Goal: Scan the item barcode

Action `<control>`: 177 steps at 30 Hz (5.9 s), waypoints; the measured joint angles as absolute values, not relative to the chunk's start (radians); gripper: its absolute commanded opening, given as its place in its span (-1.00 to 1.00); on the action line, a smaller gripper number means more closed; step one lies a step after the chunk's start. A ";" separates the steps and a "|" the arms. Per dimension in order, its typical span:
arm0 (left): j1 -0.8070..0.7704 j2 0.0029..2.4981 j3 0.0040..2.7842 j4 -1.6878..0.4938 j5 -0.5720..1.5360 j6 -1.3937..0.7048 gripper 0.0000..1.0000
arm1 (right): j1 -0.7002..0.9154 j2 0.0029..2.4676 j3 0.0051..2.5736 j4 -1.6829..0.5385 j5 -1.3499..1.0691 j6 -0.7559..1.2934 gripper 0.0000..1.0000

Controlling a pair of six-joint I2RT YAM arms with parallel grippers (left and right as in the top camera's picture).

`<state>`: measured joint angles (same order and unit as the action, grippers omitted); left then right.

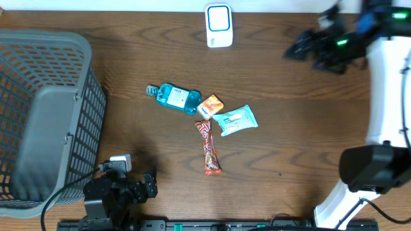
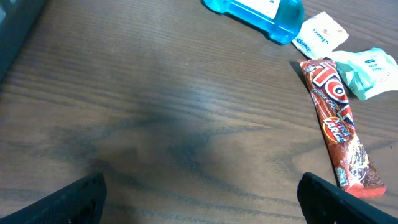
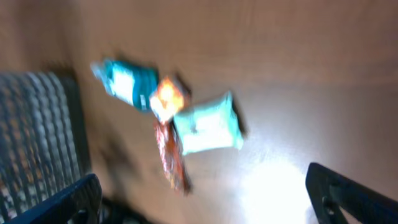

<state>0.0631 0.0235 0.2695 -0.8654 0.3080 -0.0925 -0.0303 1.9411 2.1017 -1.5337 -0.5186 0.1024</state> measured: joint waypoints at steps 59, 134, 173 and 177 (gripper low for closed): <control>0.063 0.023 0.270 -0.865 0.308 -0.093 0.96 | 0.096 1.843 1.100 -1.161 -1.114 0.986 -0.97; 0.063 0.023 0.270 -0.865 0.308 -0.093 0.96 | 0.021 1.841 1.099 -1.237 -1.163 1.514 -0.97; 0.063 0.023 0.270 -0.865 0.308 -0.092 0.96 | 0.248 1.882 1.253 0.089 -0.521 1.005 -0.98; 0.063 0.023 0.270 -0.865 0.308 -0.093 0.96 | 0.248 1.987 1.440 0.059 -0.503 1.020 -0.98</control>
<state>0.0631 0.0235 0.2695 -0.8654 0.3080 -0.0925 0.2481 1.9869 1.4399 0.0586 -0.5030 1.0199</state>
